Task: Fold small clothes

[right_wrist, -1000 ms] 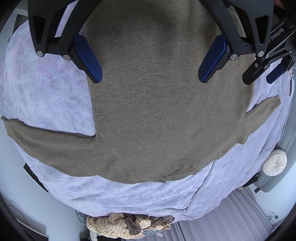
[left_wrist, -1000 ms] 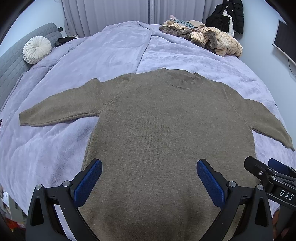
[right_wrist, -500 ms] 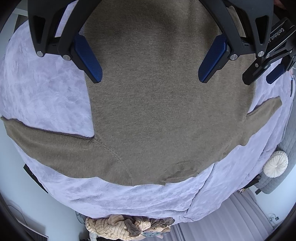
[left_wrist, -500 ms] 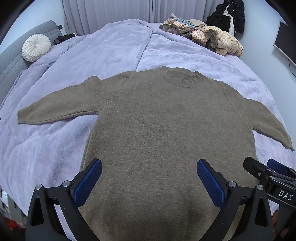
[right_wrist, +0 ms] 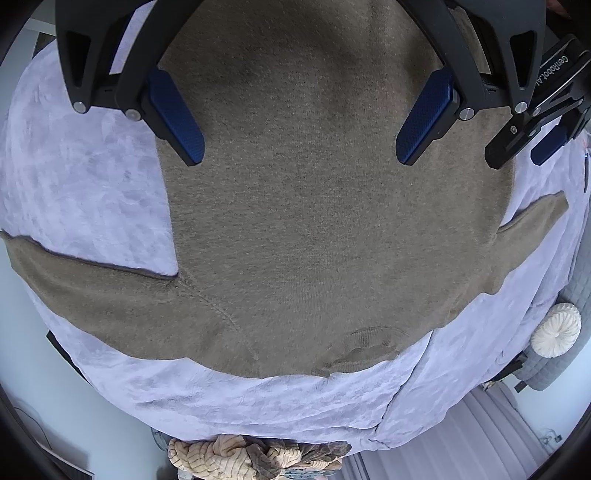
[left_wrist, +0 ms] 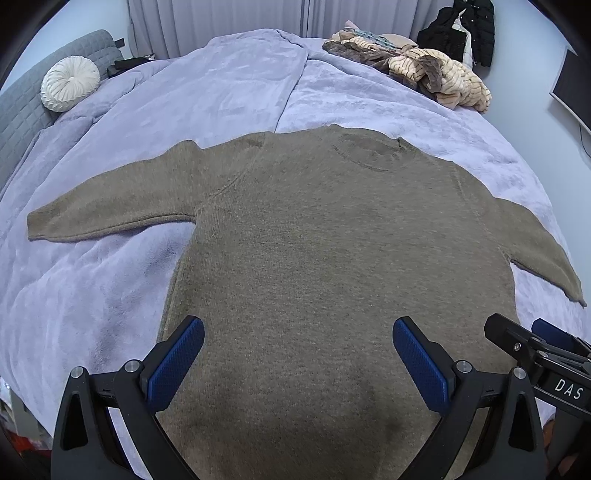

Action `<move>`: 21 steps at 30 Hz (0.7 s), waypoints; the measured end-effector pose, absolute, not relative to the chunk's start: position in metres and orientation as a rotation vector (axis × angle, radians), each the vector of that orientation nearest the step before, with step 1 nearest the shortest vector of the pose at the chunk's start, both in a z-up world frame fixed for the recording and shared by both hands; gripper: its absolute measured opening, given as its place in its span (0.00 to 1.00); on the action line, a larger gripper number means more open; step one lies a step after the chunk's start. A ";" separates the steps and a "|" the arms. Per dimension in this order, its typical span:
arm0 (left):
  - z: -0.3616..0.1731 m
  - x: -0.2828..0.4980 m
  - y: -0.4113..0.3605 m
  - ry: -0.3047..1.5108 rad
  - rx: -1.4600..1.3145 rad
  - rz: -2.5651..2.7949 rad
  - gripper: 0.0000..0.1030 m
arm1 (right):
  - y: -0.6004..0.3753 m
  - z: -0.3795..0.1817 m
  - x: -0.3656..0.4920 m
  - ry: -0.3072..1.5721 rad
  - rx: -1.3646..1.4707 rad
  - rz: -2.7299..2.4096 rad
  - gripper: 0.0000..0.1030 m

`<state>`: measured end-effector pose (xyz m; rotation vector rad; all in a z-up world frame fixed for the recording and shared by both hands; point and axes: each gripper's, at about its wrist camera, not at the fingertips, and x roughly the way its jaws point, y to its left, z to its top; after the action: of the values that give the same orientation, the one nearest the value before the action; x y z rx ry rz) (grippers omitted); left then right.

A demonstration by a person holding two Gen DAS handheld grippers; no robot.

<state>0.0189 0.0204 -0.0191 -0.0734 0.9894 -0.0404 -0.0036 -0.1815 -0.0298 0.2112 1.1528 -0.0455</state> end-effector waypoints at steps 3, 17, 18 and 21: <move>-0.022 0.022 0.022 1.001 -0.083 -0.046 0.99 | -0.179 -0.030 -0.001 1.155 0.204 -0.042 1.00; -0.026 0.055 0.114 0.928 -0.225 -0.069 0.99 | -0.152 -0.028 0.008 1.150 0.214 0.029 1.00; -0.026 0.061 0.142 0.903 -0.259 -0.025 0.99 | -0.150 -0.029 0.009 1.152 0.212 0.029 1.00; -0.033 0.075 0.212 0.861 -0.326 0.100 0.99 | -0.141 -0.032 0.012 1.161 0.213 0.034 1.00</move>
<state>0.0750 0.2124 -0.0330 -0.3264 0.8609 0.1001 0.0124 -0.1411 -0.0321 0.2126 1.1614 0.0345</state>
